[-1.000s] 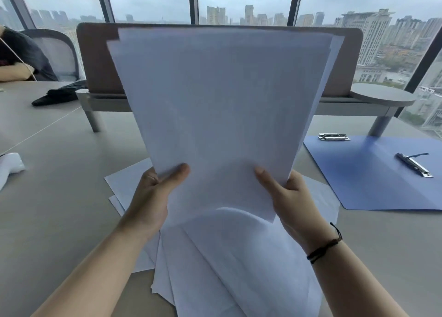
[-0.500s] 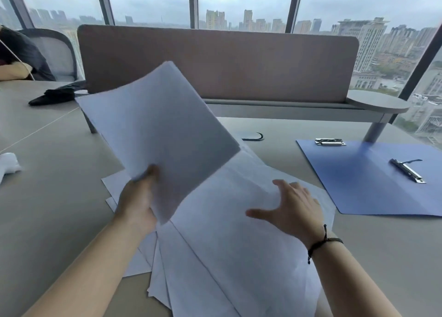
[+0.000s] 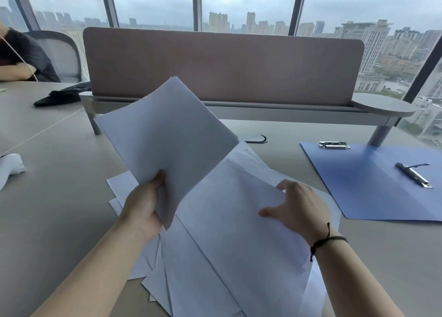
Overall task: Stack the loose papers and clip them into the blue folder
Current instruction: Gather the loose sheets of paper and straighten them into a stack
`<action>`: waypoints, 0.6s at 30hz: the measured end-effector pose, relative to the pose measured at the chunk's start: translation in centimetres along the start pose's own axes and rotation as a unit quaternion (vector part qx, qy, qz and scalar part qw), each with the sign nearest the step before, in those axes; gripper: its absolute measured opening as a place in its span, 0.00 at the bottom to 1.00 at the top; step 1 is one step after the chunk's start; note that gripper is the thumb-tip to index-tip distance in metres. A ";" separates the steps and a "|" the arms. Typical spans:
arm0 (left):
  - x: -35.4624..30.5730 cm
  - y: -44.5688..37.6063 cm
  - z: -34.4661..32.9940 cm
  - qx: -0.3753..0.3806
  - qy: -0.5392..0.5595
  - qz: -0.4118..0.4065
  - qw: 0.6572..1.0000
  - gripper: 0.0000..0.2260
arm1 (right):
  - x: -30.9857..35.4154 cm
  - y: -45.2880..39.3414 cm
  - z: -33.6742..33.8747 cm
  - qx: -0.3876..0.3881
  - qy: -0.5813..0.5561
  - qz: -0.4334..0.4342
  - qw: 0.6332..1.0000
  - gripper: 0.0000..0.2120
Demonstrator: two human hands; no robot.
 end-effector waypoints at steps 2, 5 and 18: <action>-0.2 0.0 0.0 0.001 -0.014 -0.010 1.000 0.05 | 0.1 0.3 0.5 -0.019 0.015 0.000 1.000 0.31; -0.3 -0.1 0.1 -0.010 -0.029 -0.027 0.999 0.12 | 0.0 0.6 0.5 -0.036 0.003 0.002 0.999 0.31; -0.5 1.2 -1.0 -0.057 -0.141 -0.114 0.982 0.05 | 0.1 0.9 0.0 -0.089 -0.569 -0.054 0.816 0.12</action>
Point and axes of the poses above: each hand's wrist, its own y-axis away from the middle knuckle, its own z-axis out of the back of the hand, x = y × z, the point moved 5 cm from there along -y, towards the middle knuckle, and after that the axes turned 13 degrees about z, right-handed, at the moved point
